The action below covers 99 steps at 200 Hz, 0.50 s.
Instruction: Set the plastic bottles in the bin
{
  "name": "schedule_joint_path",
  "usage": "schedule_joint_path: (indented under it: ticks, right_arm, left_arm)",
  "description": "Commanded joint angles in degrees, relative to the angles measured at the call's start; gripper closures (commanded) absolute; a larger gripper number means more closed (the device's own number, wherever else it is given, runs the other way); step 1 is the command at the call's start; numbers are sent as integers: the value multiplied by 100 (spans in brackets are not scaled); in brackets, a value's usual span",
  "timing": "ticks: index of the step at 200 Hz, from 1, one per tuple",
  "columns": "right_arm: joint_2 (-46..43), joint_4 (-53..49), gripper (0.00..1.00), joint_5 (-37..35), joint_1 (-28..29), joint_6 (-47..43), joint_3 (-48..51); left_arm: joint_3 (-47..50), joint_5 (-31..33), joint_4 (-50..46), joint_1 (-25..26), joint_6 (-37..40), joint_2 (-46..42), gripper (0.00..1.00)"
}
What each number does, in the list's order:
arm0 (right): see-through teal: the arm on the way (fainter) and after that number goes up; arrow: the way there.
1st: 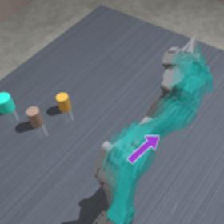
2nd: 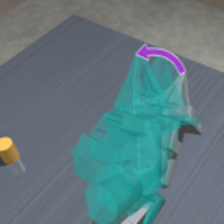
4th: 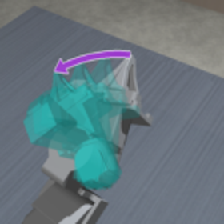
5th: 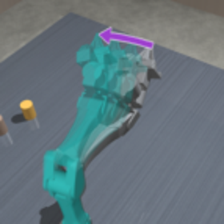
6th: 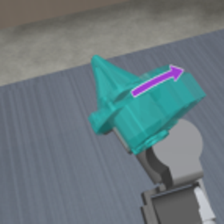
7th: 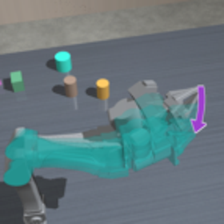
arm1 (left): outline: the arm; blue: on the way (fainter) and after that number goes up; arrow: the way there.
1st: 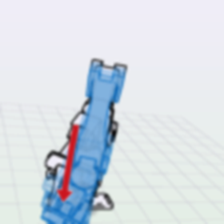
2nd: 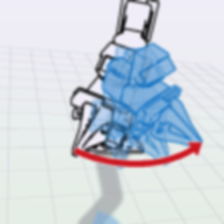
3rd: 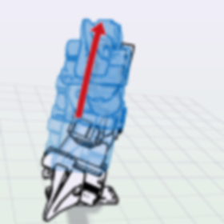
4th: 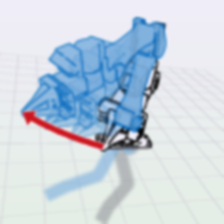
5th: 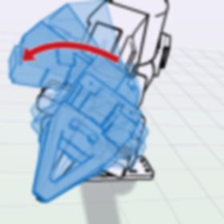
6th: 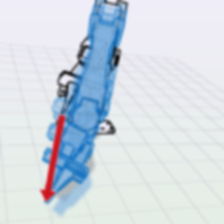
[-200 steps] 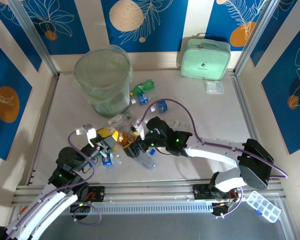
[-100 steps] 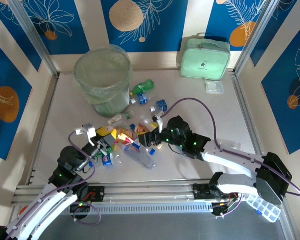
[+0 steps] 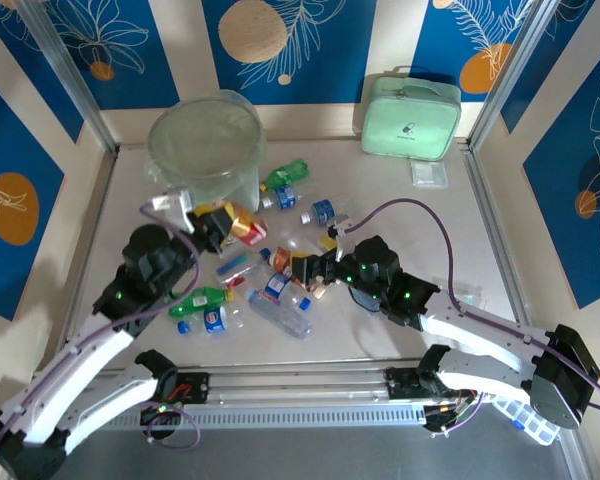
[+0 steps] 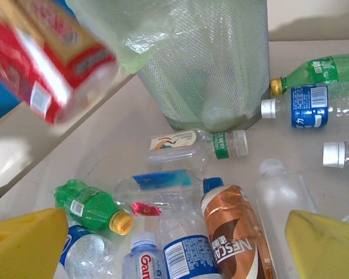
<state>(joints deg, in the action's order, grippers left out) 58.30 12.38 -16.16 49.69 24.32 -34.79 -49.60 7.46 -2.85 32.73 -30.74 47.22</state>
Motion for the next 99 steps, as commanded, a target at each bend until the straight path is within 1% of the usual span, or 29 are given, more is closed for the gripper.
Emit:
schedule_joint_path:
  ticks: [1, 23, 44, 55, 78, 99]
  right_arm:
    - [24, -24, 4, -151, 4, 92, 53]
    - [188, 6, 4, -201, 56, 34, 6]
    - [395, 20, 4, -177, 97, 8, -59]
    - [506, 37, 5, -205, 155, -52, -95]
    - [668, 19, 5, -345, 298, -184, -186]
    - [807, -69, 4, -562, 425, -285, -284]
  left_arm:
    - [-970, 158, -399, -311, -177, 663, 100]
    - [-2419, 82, -1063, -730, -169, 1591, 100]
    - [-3596, -344, -1357, -1347, -413, 2446, 100]
    - [-4205, -496, -1592, -1574, -505, 2892, 100]
    - [-5364, -582, -2255, -1890, -504, 3758, 100]
    - [-6212, -520, -3110, -2167, -727, 4515, 100]
